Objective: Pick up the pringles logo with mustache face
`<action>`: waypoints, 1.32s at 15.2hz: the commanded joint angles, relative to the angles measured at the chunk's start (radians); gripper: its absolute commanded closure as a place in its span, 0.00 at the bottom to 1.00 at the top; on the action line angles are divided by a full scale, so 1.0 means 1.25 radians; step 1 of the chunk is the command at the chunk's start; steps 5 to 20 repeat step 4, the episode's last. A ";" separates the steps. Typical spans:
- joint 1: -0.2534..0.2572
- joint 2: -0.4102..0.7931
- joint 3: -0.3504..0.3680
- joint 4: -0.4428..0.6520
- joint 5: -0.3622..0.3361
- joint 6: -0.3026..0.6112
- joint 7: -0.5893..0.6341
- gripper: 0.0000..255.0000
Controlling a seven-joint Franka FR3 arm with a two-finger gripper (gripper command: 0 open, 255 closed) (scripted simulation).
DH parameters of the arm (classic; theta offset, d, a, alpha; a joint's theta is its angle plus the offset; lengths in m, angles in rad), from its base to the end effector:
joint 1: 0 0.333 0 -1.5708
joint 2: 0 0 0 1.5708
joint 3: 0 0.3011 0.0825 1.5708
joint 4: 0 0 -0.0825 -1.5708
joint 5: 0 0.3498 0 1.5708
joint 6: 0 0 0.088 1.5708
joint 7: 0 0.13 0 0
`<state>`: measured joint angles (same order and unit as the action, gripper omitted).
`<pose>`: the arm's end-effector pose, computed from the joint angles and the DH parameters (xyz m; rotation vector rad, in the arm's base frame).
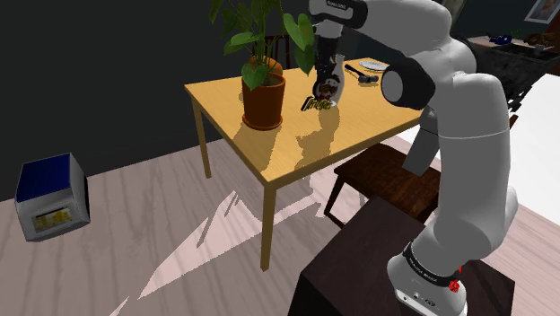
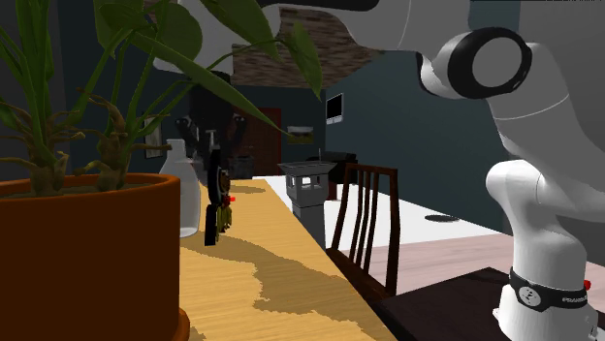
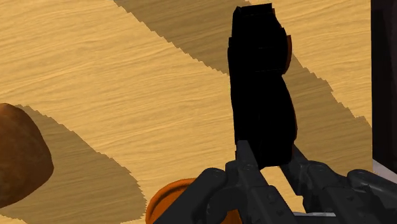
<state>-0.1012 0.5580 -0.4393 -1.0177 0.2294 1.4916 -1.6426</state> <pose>0.6089 -0.2356 0.5089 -2.5874 -1.7155 0.0287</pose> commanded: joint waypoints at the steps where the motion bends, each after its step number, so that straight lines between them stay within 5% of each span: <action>1: -0.011 0.015 0.002 0.048 0.005 -0.032 0.001 1.00; 20: -0.018 0.024 0.003 0.076 0.008 -0.051 0.002 1.00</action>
